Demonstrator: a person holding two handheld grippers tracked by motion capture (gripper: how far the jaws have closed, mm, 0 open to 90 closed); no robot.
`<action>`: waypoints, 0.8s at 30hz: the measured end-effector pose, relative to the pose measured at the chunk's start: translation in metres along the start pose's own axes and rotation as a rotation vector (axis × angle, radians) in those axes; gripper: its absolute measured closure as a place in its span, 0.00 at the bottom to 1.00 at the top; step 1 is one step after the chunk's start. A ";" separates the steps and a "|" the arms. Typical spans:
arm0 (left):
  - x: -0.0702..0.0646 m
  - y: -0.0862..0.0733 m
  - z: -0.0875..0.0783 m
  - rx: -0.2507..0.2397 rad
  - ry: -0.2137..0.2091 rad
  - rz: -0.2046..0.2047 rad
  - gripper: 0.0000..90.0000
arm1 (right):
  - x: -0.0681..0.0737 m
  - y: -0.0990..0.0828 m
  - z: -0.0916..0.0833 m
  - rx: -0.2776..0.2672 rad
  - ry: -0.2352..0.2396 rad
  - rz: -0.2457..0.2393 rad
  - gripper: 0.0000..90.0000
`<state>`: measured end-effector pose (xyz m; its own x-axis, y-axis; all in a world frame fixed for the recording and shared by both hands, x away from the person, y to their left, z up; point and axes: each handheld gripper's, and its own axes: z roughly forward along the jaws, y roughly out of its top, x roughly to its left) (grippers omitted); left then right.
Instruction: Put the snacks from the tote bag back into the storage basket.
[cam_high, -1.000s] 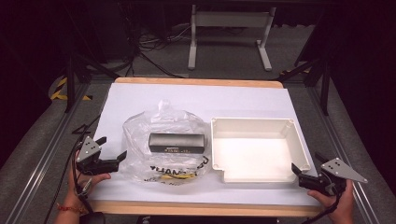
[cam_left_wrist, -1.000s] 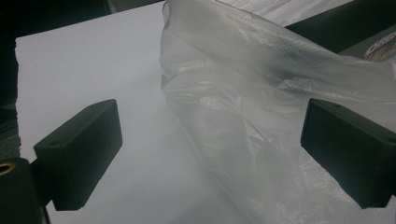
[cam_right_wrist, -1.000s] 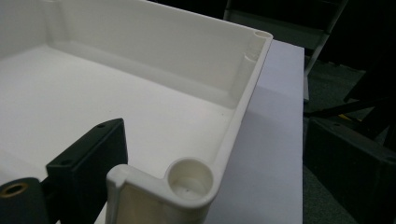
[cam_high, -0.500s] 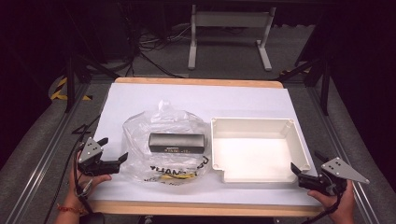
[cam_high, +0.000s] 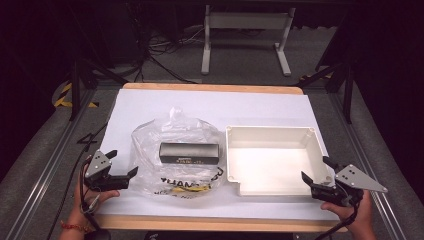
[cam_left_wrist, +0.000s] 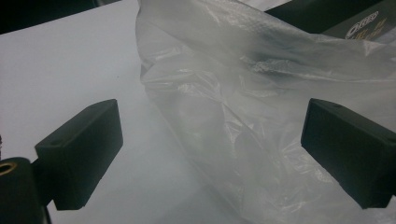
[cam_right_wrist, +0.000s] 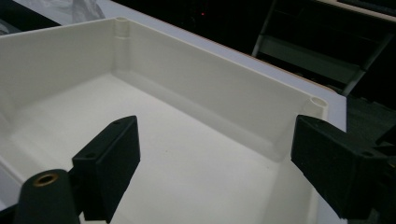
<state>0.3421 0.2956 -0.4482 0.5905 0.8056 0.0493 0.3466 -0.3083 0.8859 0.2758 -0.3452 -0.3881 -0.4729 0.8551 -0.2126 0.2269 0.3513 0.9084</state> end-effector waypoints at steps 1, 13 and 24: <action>0.000 0.000 0.000 -0.002 0.003 -0.001 0.07 | 0.001 0.002 0.002 -0.008 0.014 -0.006 0.18; 0.000 0.000 0.001 0.009 -0.007 0.000 0.07 | 0.019 0.024 0.036 0.014 0.104 -0.112 0.19; -0.001 -0.001 0.002 0.016 -0.007 -0.001 0.07 | 0.041 0.047 0.058 0.039 0.173 -0.170 0.19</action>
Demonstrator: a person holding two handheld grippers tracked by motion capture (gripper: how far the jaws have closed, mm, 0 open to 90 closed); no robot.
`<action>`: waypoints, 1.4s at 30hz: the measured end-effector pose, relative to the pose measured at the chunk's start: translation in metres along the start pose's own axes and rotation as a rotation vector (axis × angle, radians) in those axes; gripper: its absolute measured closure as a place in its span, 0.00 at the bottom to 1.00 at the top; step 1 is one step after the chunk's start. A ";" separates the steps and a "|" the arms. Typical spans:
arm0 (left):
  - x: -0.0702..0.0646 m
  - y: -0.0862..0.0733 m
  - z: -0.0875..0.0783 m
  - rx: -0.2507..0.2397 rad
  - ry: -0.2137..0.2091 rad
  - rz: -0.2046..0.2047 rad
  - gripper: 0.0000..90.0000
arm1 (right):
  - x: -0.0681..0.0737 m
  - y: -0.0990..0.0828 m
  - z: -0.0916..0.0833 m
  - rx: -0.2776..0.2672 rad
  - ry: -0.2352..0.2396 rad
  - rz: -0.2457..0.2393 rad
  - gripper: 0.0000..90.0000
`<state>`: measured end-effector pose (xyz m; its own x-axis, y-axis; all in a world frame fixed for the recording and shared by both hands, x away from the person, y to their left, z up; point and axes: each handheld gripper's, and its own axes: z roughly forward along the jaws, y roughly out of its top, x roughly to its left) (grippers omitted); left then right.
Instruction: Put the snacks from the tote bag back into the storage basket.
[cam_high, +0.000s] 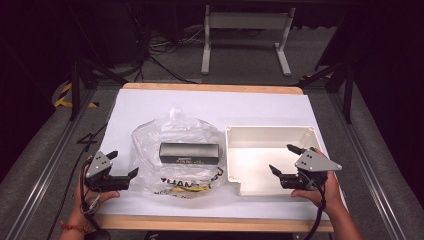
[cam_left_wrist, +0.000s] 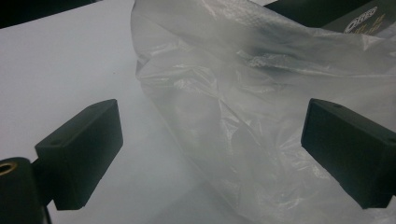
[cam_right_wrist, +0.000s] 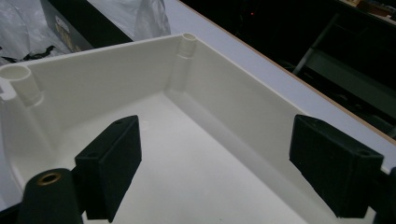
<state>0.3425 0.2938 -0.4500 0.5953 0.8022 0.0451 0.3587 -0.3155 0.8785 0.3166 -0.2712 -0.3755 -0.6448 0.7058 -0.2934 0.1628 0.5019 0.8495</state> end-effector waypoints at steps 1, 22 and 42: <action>0.000 0.000 0.000 -0.001 -0.001 0.005 0.07 | 0.001 0.001 0.002 0.002 0.009 -0.001 0.19; -0.001 0.000 -0.001 -0.007 -0.016 0.007 0.07 | 0.014 0.051 0.057 0.005 0.214 -0.092 0.25; -0.001 -0.001 0.000 0.002 -0.025 0.012 0.07 | 0.018 0.099 0.114 0.090 0.393 -0.148 0.27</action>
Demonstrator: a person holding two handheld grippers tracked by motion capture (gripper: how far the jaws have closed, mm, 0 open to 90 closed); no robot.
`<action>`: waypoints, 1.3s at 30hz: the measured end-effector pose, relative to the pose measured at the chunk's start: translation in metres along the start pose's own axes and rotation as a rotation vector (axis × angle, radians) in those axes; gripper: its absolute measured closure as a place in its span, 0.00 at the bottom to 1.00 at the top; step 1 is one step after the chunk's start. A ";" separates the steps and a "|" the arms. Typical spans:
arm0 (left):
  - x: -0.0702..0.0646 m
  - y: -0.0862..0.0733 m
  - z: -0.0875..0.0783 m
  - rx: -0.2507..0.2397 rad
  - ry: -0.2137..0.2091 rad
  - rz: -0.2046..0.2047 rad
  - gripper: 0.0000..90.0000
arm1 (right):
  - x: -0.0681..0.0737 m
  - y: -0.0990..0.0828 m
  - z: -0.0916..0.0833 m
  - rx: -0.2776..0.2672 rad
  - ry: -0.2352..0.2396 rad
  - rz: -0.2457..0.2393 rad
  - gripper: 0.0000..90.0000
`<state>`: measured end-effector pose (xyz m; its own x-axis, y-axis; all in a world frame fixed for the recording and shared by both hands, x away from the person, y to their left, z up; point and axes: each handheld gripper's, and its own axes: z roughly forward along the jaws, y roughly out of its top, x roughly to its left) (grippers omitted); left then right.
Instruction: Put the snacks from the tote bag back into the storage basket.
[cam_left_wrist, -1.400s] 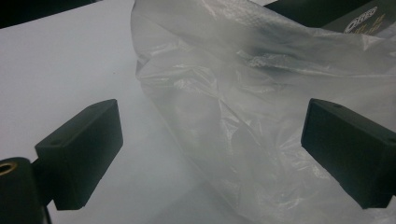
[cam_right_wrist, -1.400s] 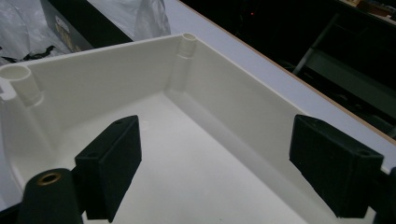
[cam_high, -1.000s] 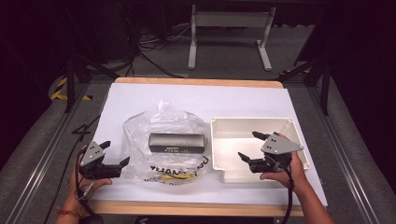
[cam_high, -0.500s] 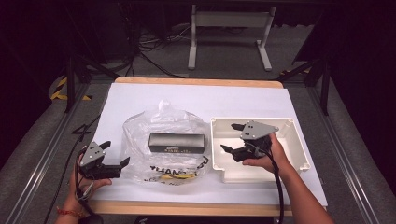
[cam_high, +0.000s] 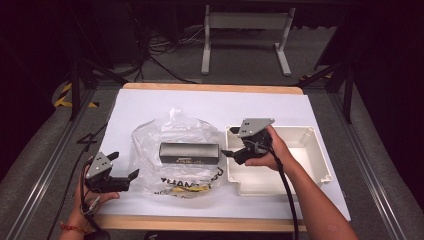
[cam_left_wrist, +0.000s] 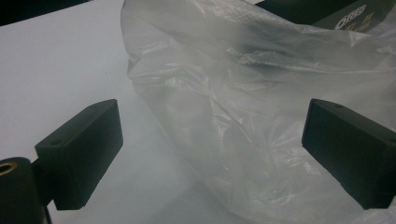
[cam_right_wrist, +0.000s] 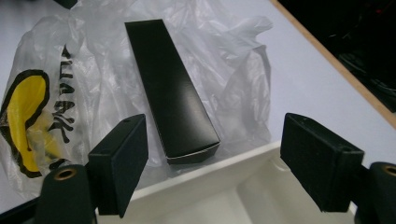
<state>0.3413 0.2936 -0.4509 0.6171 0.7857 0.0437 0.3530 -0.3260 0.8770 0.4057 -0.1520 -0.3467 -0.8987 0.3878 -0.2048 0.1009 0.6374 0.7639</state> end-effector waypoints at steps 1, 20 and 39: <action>0.000 0.000 0.000 0.000 0.000 0.000 0.07 | 0.000 0.000 0.000 0.000 0.000 0.000 0.27; 0.000 -0.002 -0.001 0.007 -0.005 -0.004 0.07 | 0.002 0.035 0.069 0.309 0.183 -0.199 0.37; -0.001 -0.003 -0.001 0.020 -0.015 0.006 0.07 | 0.002 0.034 0.103 0.450 0.222 -0.217 0.44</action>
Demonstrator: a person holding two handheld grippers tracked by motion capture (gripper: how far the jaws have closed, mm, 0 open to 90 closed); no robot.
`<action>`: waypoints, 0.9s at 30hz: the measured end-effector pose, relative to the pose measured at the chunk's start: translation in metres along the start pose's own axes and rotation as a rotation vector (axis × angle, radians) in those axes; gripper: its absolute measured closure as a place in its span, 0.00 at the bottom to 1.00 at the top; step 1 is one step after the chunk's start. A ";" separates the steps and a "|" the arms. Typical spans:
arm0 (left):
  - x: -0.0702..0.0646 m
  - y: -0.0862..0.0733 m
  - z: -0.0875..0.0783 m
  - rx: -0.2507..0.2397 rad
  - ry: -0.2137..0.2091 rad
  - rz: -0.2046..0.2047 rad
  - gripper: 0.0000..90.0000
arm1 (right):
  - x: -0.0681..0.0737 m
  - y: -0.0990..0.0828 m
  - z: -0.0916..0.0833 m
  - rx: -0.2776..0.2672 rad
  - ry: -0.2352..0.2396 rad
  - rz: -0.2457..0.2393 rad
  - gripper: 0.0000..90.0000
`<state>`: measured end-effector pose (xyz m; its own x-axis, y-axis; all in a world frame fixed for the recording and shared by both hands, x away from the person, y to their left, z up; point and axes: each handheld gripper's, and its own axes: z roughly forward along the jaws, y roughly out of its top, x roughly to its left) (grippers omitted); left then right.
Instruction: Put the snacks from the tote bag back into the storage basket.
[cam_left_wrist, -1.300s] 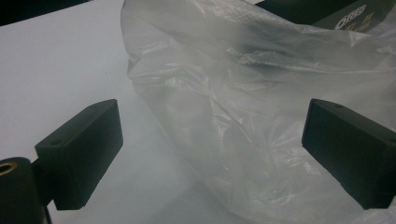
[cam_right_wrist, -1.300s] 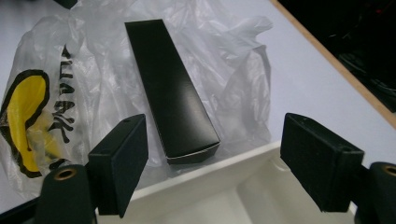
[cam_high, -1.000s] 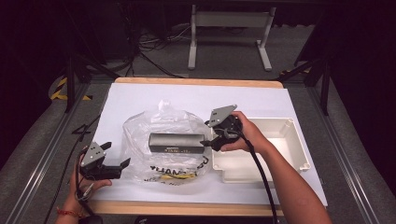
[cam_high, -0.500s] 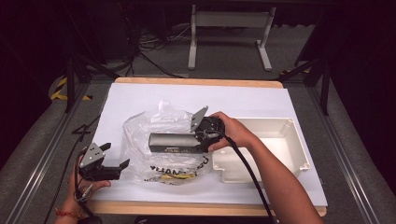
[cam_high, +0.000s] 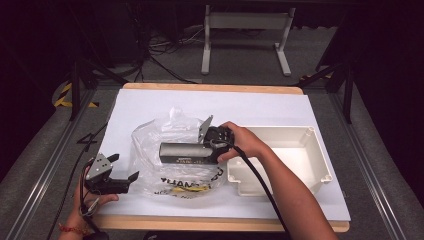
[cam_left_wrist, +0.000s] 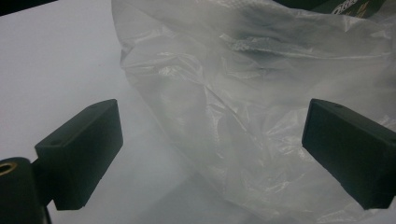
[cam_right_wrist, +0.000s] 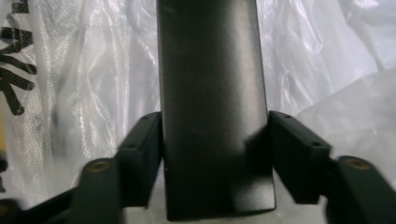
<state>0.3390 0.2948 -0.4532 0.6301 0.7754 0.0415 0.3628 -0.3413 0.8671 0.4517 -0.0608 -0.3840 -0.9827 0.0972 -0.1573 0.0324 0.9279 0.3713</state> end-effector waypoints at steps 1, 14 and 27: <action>0.000 0.000 0.000 0.001 -0.001 0.001 0.07 | 0.000 0.001 0.000 0.007 0.000 -0.002 0.44; 0.001 0.000 0.000 0.003 -0.003 -0.006 0.06 | 0.003 0.005 -0.002 -0.043 0.017 -0.029 0.48; 0.001 -0.001 0.001 0.004 -0.008 -0.015 0.06 | 0.006 0.011 -0.020 -0.154 0.001 -0.024 0.48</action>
<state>0.3400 0.2956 -0.4541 0.6302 0.7760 0.0246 0.3750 -0.3320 0.8655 0.4426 -0.0575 -0.3631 -0.9831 0.0755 -0.1668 -0.0191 0.8637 0.5037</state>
